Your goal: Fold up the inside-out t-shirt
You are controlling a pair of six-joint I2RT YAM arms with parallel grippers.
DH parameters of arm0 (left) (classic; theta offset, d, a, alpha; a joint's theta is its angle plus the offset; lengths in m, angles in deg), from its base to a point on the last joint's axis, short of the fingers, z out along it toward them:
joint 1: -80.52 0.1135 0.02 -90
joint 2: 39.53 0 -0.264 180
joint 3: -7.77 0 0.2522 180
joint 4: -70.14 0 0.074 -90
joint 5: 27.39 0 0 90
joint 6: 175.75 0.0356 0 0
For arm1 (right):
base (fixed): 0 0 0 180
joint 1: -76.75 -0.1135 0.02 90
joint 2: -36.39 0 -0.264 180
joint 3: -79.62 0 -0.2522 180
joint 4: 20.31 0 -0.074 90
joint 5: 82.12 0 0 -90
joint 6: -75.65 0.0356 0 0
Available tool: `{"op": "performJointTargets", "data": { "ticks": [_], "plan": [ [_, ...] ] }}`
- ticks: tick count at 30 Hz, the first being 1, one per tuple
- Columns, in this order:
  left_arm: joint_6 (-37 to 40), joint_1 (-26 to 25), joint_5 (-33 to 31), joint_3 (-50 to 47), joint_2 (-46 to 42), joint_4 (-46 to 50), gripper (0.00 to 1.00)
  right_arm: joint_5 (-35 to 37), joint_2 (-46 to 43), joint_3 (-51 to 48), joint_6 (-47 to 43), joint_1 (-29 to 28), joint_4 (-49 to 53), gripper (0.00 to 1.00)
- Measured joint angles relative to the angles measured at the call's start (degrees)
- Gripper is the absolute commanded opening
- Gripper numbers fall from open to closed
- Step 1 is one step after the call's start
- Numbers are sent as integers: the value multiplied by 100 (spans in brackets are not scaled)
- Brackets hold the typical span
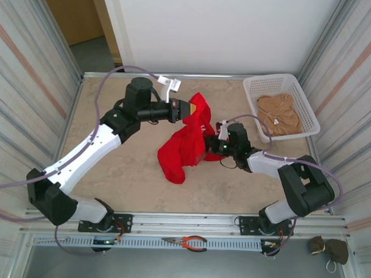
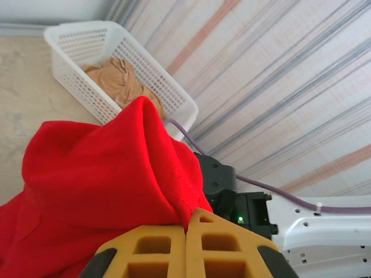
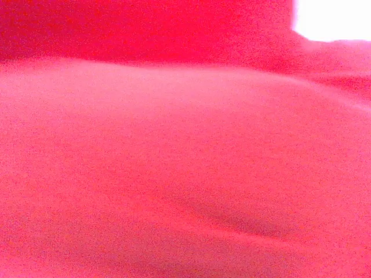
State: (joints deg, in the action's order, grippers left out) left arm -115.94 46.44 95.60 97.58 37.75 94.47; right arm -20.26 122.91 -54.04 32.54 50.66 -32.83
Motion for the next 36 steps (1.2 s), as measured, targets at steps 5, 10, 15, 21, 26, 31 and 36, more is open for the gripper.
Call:
{"op": "performJointTargets", "data": {
  "ticks": [5,10,15,21,26,31,36],
  "plan": [
    [42,247,-7,-33,-317,83,0,269,105,-439,50,372,452,2],
    [61,254,-26,-195,-369,177,0,839,-1054,-269,-227,-227,1471,67],
    [61,254,-24,-262,-291,256,0,1661,-2155,754,-903,-1451,2330,74],
    [59,254,-24,-269,-282,275,0,2839,-2350,1314,-1414,-2382,2909,77],
    [42,247,-17,-269,-282,271,0,3298,-1659,1897,-1620,-2551,3145,68],
    [42,249,-22,-269,-282,321,0,3276,-719,2135,-1464,-1871,2918,0],
    [44,396,-46,-289,-313,664,0,2892,-640,962,-682,-516,2367,0]
  ]
}}
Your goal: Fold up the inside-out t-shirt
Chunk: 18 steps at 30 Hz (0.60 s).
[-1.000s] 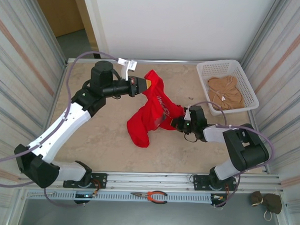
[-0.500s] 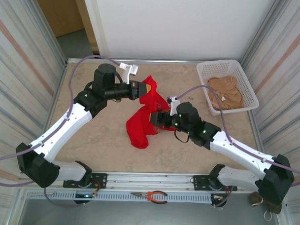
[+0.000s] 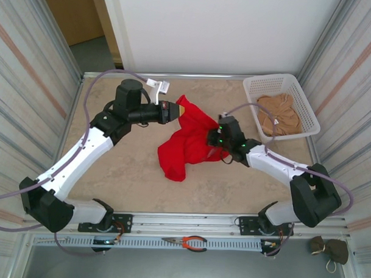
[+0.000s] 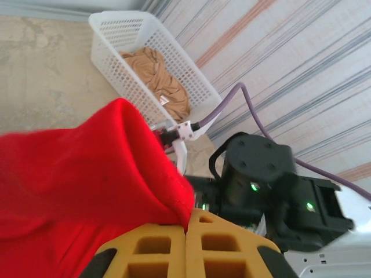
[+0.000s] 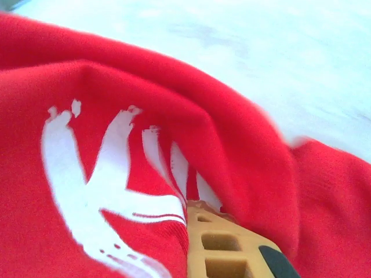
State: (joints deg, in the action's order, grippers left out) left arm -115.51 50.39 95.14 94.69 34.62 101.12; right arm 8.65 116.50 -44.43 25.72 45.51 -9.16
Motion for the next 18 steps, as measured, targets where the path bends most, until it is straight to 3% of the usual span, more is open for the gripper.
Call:
{"op": "performJointTargets", "data": {
  "ticks": [4,5,6,8,12,18],
  "plan": [
    [-48,17,52,-249,11,223,0,-424,-66,-428,310,153,-284,0],
    [-116,17,92,-264,11,186,0,-522,-66,-446,323,129,-282,28],
    [-181,17,133,-275,11,129,0,-619,-66,-450,321,118,-278,46],
    [-326,15,240,-280,9,-153,0,-730,-87,-450,278,70,-140,62],
    [-525,-155,297,-238,20,-538,0,-656,-616,-415,35,-297,649,67],
    [-640,-649,302,4,313,-737,0,-170,-2151,369,-393,-1290,1777,71]
  ]
}}
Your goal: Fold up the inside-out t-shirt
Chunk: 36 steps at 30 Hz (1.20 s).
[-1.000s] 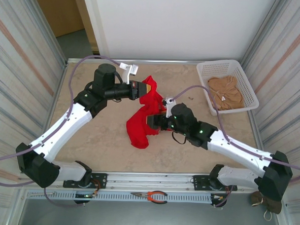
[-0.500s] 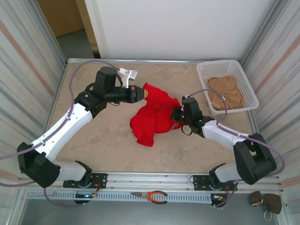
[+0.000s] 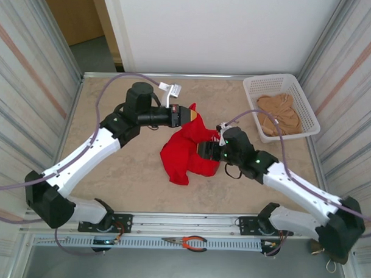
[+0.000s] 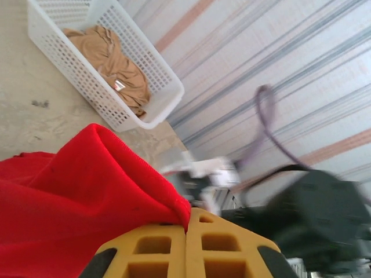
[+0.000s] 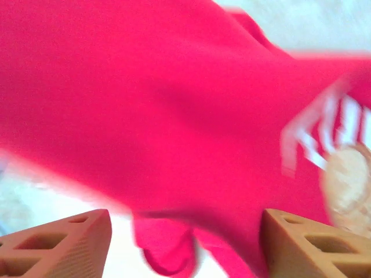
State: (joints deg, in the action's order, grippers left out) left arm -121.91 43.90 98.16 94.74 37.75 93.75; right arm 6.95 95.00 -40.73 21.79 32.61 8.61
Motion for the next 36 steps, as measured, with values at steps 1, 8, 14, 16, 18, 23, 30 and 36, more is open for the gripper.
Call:
{"op": "performJointTargets", "data": {
  "ticks": [1,8,14,16,18,23,30,36],
  "plan": [
    [-9,-59,0,9,70,-20,3,94,-166,149,-74,-92,79,71],
    [114,-466,-105,214,697,-2,54,739,-887,315,-243,164,643,73],
    [140,-560,-776,-461,750,13,58,372,-1670,-162,-39,2201,1180,73],
    [146,-579,-1086,-844,750,17,57,118,-1644,-256,-37,2479,1281,73],
    [188,-664,-1405,-1167,750,42,56,-127,-1519,-365,-39,2544,1338,73],
    [780,-1390,-2413,-1495,756,144,59,-708,-946,-730,-39,2549,1300,73],
    [2031,-2109,-3488,-1246,1290,74,63,-984,-634,-1373,39,2551,1054,73],
    [2804,-2120,-3976,-767,2155,101,61,-981,-715,-1502,166,2553,881,73]
  ]
}}
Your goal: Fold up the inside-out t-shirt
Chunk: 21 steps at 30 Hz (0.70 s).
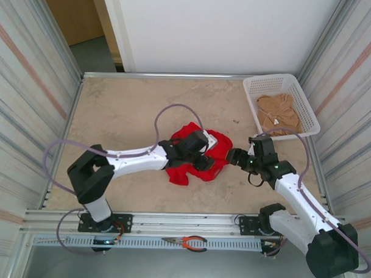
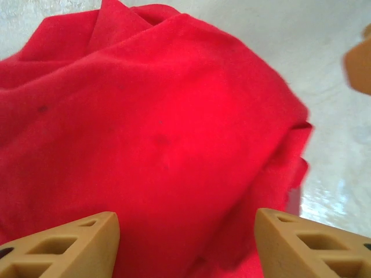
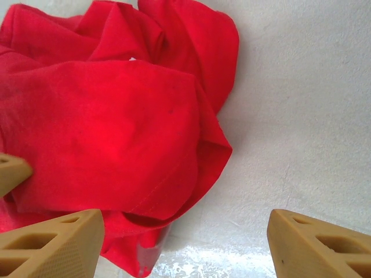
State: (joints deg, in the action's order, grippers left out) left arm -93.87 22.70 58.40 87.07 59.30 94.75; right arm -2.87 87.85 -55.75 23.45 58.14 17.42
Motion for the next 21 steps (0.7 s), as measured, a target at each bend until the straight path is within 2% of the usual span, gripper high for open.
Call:
{"op": "performJointTargets", "data": {
  "ticks": [1,2,5,6,10,13,21],
  "plan": [
    [92,0,-37,94,107,0,59,0,-31,-22,35,0,-4,73],
    [195,0,-52,197,221,0,50,2,-68,-52,63,0,-9,73],
    [411,13,-81,457,476,-2,10,-2,-175,-118,90,7,-13,73],
    [439,33,-79,518,531,-4,0,-4,-203,-122,101,24,-11,72],
    [444,173,48,581,481,2,0,-142,-245,-122,109,37,-57,72],
    [258,442,374,581,221,70,0,-369,-245,-122,122,37,-195,74],
    [-839,1521,2105,435,-962,-236,0,-962,-236,-127,247,22,-896,77]
  ]
}}
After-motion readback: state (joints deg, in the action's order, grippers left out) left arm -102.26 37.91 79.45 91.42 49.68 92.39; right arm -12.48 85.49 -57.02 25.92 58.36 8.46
